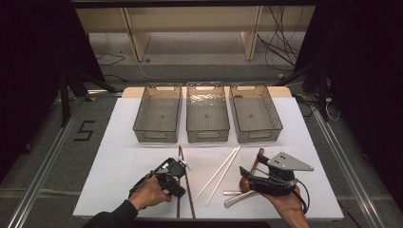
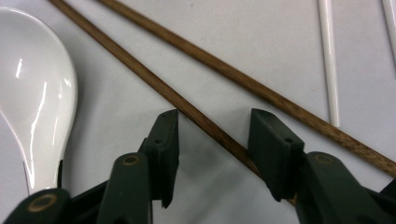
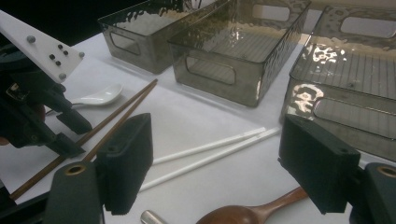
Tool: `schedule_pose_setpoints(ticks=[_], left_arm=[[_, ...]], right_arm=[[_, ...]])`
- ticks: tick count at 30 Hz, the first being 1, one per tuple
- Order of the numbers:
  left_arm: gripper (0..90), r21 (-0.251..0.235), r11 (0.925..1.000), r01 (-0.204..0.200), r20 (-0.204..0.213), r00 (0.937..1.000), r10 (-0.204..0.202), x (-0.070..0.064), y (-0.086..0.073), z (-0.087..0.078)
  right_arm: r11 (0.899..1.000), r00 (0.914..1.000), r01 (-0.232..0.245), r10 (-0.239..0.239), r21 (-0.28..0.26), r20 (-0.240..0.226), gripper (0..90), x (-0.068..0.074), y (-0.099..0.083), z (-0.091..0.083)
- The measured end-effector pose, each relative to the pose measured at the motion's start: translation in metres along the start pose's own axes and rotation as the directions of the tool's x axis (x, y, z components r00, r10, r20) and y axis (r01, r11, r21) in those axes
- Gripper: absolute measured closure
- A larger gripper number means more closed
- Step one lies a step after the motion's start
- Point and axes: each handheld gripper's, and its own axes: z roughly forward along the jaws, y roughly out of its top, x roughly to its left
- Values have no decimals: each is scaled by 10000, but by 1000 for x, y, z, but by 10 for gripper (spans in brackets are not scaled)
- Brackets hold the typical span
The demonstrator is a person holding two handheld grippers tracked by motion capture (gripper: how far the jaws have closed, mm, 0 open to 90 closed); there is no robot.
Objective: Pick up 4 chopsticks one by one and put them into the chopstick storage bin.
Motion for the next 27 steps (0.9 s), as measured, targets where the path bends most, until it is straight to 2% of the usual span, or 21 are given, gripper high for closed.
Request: schedule_pose_setpoints(ticks=[4,15,22,27], left_arm=[[590,55,9999,-117,15,9999,117,1,0,-1],[752,-36,9999,150,104,9998,-149,9,-1,-2],[821,-112,9995,309,203,9993,-306,13,-2,-2],[833,-140,9994,326,288,9991,-322,15,-2,-3]], right_arm=[[10000,10000,-39,39,-11,-15,269,0,0,0],[10000,10000,-7,7,-9,-31,269,0,0,0],[10000,10000,-1,1,-8,-51,269,0,0,0],[10000,10000,-4,4,4,-67,269,0,1,0]])
